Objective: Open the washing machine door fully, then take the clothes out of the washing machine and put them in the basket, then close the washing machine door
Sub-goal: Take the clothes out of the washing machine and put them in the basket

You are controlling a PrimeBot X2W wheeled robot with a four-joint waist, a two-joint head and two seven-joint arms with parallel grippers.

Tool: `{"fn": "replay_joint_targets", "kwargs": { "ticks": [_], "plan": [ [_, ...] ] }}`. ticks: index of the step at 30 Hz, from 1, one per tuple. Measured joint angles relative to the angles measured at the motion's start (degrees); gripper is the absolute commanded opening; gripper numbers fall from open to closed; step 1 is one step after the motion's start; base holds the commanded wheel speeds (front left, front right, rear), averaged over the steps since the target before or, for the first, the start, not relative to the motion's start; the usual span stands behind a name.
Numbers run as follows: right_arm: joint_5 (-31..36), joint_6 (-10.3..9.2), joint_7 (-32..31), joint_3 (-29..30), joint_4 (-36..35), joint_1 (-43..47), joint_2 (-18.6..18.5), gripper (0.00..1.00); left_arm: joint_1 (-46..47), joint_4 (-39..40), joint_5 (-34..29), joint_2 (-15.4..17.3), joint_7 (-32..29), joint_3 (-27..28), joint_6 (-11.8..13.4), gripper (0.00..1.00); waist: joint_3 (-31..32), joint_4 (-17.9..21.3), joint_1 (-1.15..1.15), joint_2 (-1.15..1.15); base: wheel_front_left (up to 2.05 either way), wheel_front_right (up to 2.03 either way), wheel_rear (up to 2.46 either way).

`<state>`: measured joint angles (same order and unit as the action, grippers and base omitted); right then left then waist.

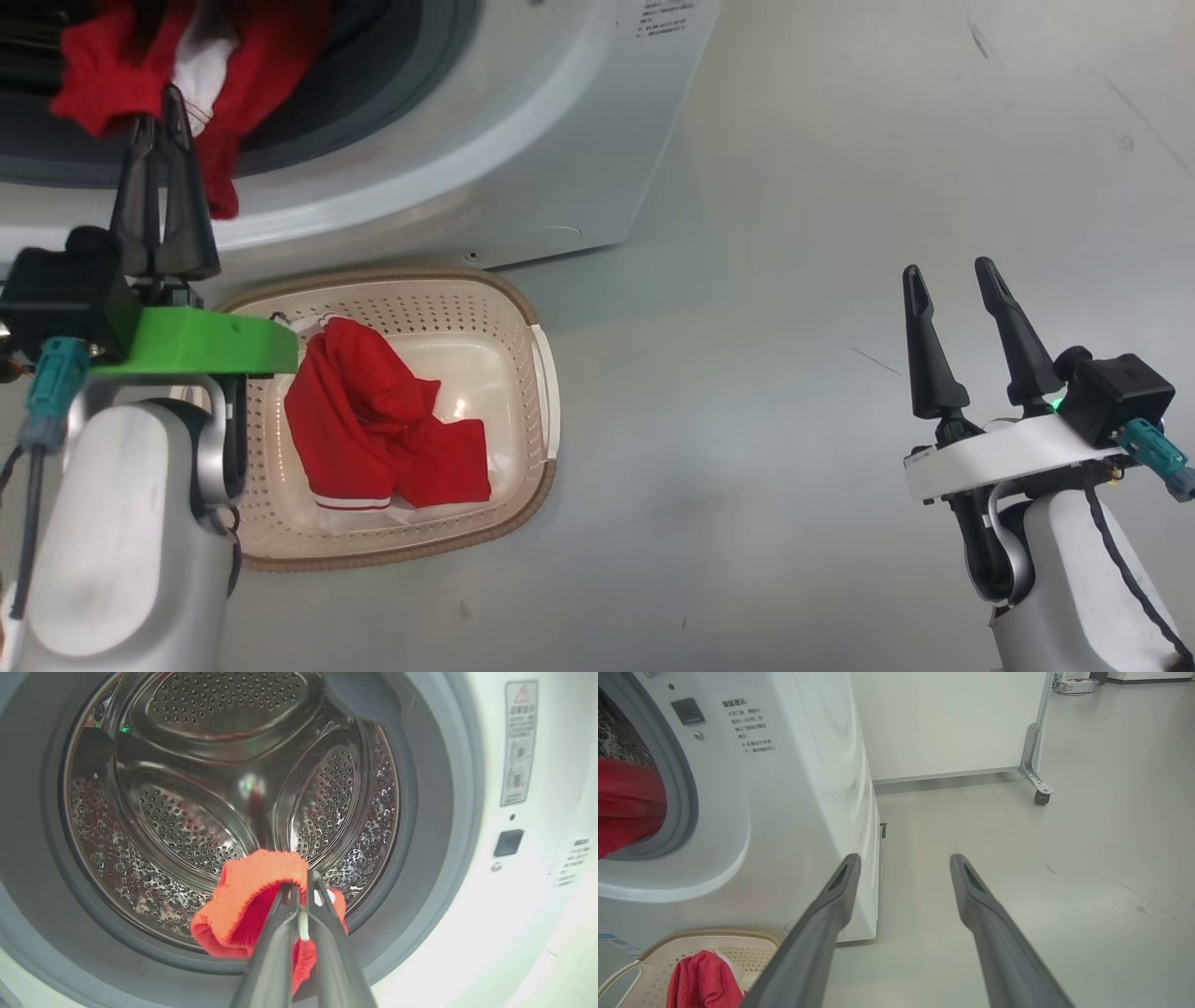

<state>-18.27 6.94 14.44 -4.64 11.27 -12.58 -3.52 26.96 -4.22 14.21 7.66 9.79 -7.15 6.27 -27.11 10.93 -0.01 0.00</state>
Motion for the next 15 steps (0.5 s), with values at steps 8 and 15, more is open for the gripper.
{"fn": "replay_joint_targets", "kwargs": {
  "ticks": [8,15],
  "plan": [
    [0.8,-0.03,0.0,0.9,0.0,3.2,-0.3,1.00,-4.3,4.4,-1.2,-1.9,1.5,-1.5,0.1,0.00,4.1,-2.3,0.00,0.00,0.00,0.00,0.00],
    [1.0,-0.03,0.0,1.1,-0.5,5.4,-0.3,1.00,-7.4,7.7,-1.3,-2.8,1.7,-2.5,0.1,0.00,7.1,-4.8,0.00,0.00,0.00,0.00,0.00]
  ]
}}
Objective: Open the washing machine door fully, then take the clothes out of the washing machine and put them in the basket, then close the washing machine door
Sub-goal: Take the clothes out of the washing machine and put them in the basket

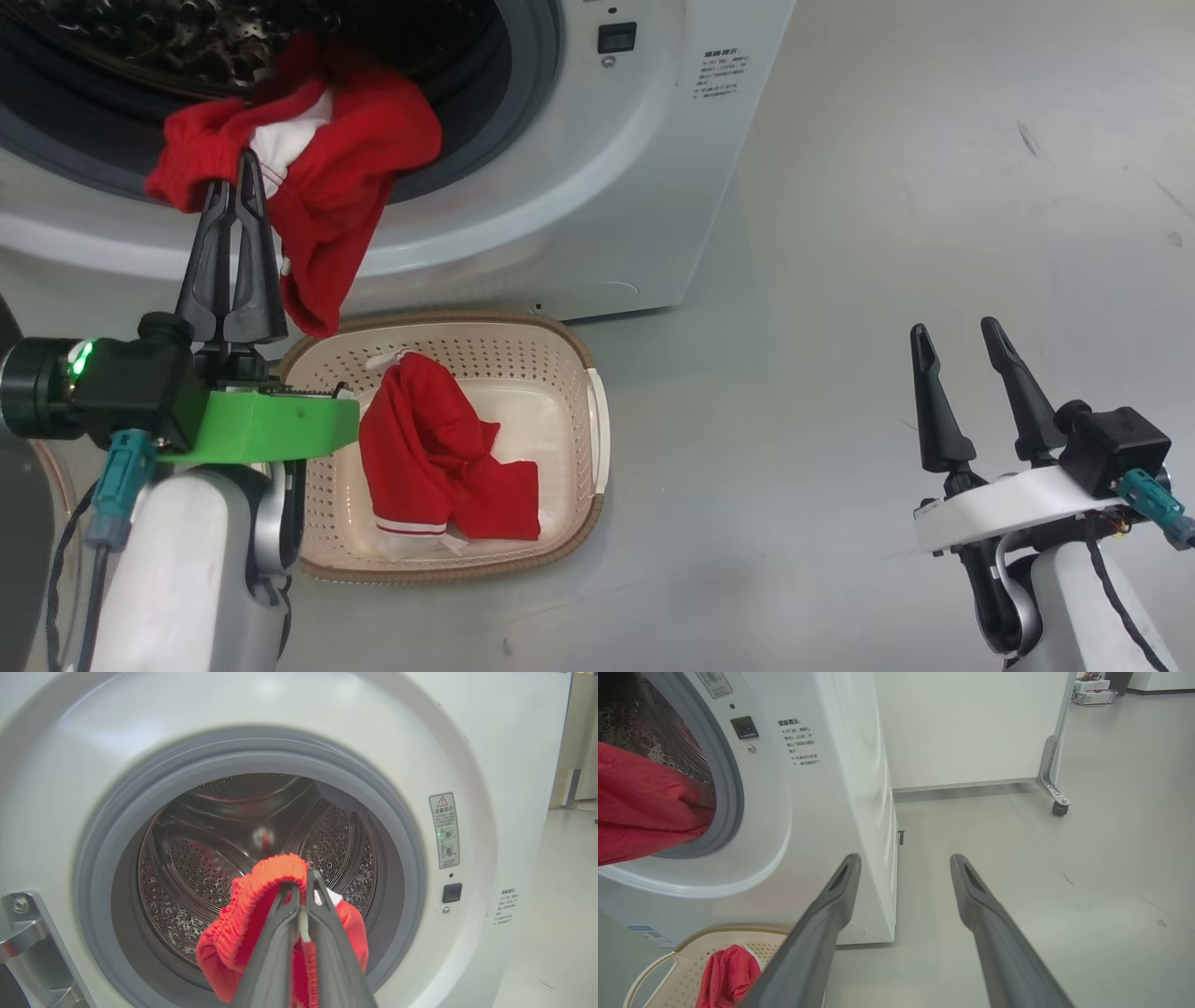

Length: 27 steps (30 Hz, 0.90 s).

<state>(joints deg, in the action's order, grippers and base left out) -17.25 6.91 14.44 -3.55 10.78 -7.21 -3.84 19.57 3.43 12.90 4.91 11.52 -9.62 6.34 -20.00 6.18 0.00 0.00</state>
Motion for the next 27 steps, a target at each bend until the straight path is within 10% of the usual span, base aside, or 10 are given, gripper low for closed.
{"fn": "replay_joint_targets", "kwargs": {
  "ticks": [27],
  "plan": [
    [0.7,-0.02,0.0,-2.3,-1.0,3.6,0.3,1.00,-12.5,-9.4,5.5,-1.0,-9.1,-5.9,0.0,0.00,4.5,-1.2,0.00,0.00,0.00,0.00,0.00]
  ]
}}
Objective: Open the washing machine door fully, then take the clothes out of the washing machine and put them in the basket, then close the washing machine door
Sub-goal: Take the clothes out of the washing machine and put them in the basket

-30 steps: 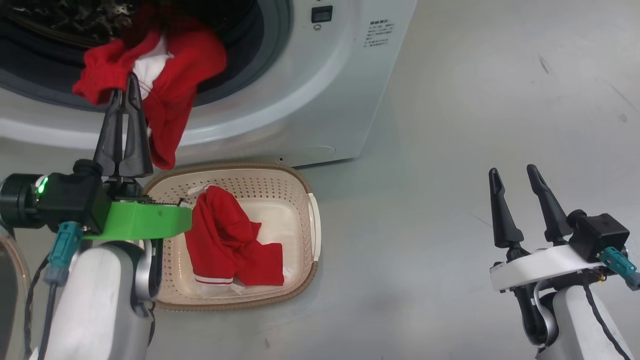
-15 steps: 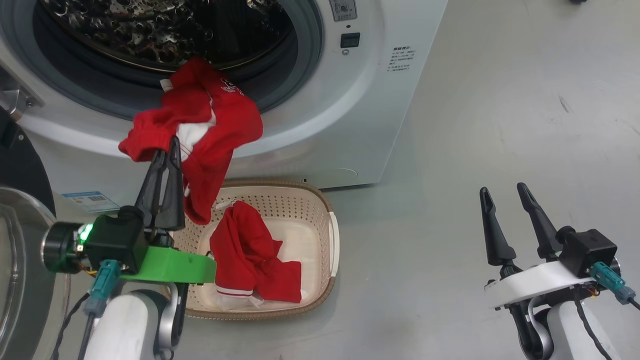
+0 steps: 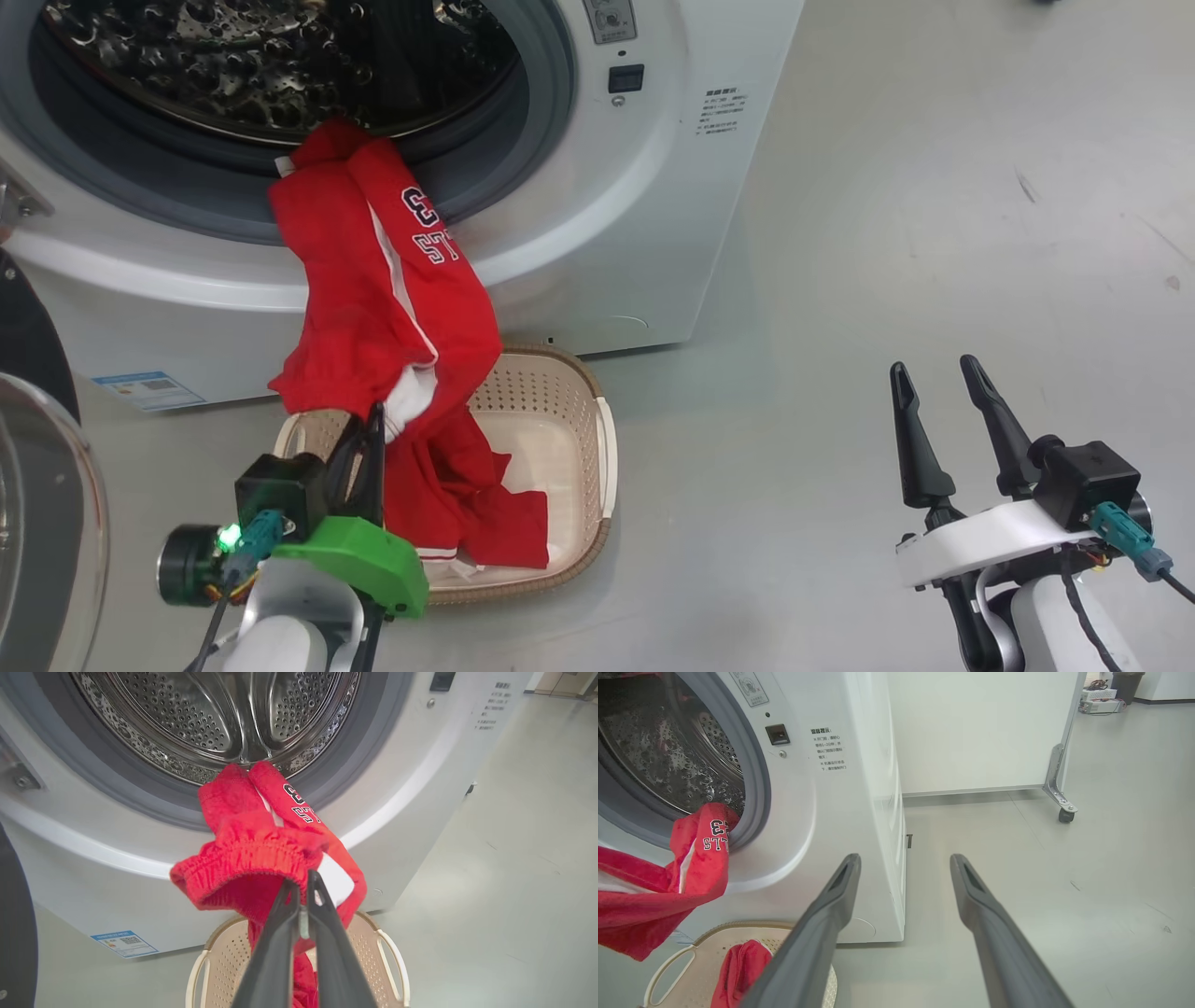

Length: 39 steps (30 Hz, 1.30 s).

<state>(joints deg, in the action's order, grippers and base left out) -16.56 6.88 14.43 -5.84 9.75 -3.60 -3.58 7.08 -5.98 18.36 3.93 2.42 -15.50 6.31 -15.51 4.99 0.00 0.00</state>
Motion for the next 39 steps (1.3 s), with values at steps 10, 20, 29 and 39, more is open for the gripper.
{"fn": "replay_joint_targets", "kwargs": {
  "ticks": [10,20,29,39],
  "plan": [
    [-0.1,0.01,0.0,-0.5,-1.2,0.0,0.1,1.00,0.5,-9.9,4.0,-0.7,-4.1,-0.5,-1.6,0.00,-2.5,2.1,0.00,0.00,0.00,0.00,0.00],
    [-0.7,0.01,0.0,-1.1,-2.4,-1.1,0.2,1.00,8.1,-19.1,6.0,-1.0,-6.5,2.2,-1.6,0.00,-7.2,4.1,0.00,0.00,0.00,0.00,0.00],
    [-1.6,0.02,0.0,-1.6,-3.2,-3.6,0.4,1.00,15.0,-27.2,7.3,-1.0,-8.3,4.0,-1.5,0.00,-12.1,6.4,0.00,0.00,0.00,0.00,0.00],
    [-2.1,0.04,0.0,-2.1,-3.2,-6.7,0.7,1.00,19.6,-36.7,8.2,-1.1,-8.6,4.7,-1.6,0.00,-16.7,9.2,0.01,0.00,0.00,0.00,0.00]
  ]
}}
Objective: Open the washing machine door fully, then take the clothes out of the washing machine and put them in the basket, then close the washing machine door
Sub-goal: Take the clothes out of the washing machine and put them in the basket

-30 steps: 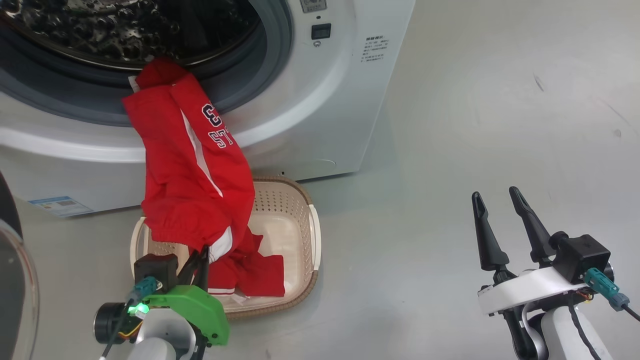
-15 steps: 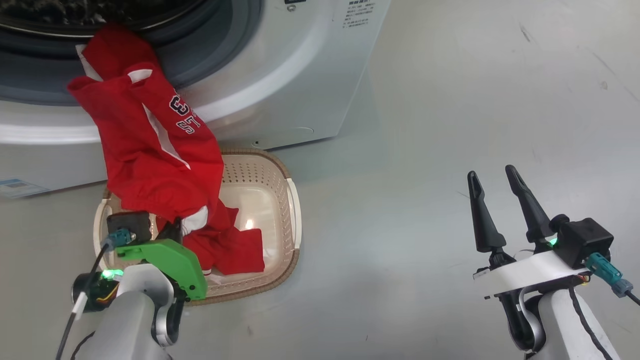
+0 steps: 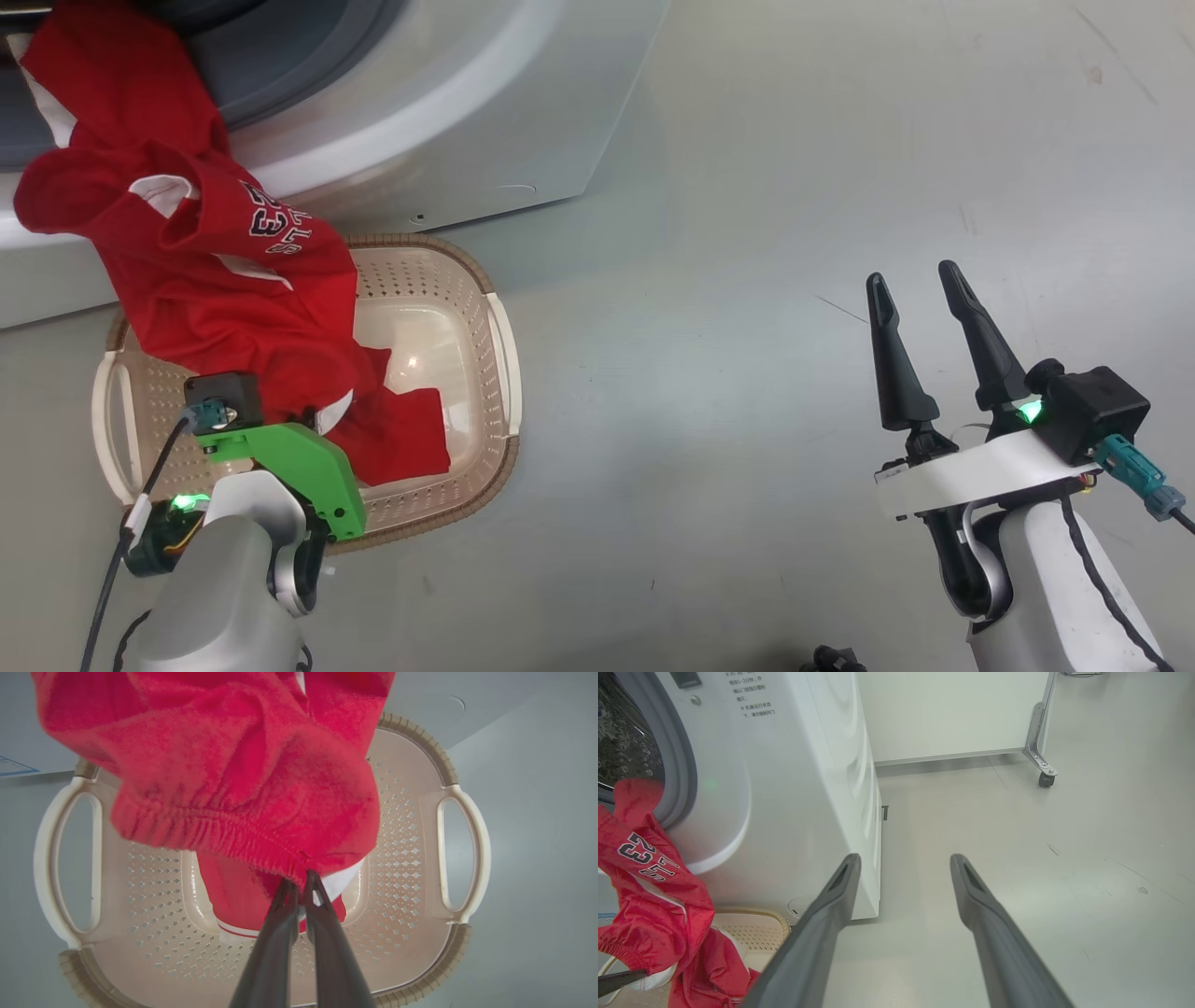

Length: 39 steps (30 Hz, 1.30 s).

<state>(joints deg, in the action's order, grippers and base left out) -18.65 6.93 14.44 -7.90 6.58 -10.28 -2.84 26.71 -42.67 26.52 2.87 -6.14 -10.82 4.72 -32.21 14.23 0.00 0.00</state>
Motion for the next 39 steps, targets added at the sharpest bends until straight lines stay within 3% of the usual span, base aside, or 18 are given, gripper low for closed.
{"fn": "replay_joint_targets", "kwargs": {
  "ticks": [13,15,27,39],
  "plan": [
    [-0.4,0.00,0.0,-0.2,1.2,-1.2,0.1,1.00,2.2,-7.6,0.9,-0.1,2.0,0.5,-1.5,0.00,-0.3,0.3,0.00,0.00,0.00,0.00,0.00],
    [-0.4,0.00,0.0,-0.2,1.6,-1.2,0.1,1.00,2.5,-8.8,1.3,-0.2,2.8,0.5,-1.7,1.00,0.1,0.2,0.00,0.00,0.00,0.00,0.00],
    [-0.4,0.01,0.0,0.7,2.5,-1.1,0.1,1.00,2.6,-12.5,1.3,-0.5,8.0,-0.1,-3.0,1.00,3.1,-0.9,0.00,0.00,0.00,0.00,0.00],
    [-0.3,0.00,0.0,3.1,2.4,-0.7,-0.5,1.00,2.6,-9.1,-1.3,-0.7,18.6,-2.4,-4.1,1.00,5.7,-4.6,0.00,0.00,0.00,0.00,0.00]
  ]
}}
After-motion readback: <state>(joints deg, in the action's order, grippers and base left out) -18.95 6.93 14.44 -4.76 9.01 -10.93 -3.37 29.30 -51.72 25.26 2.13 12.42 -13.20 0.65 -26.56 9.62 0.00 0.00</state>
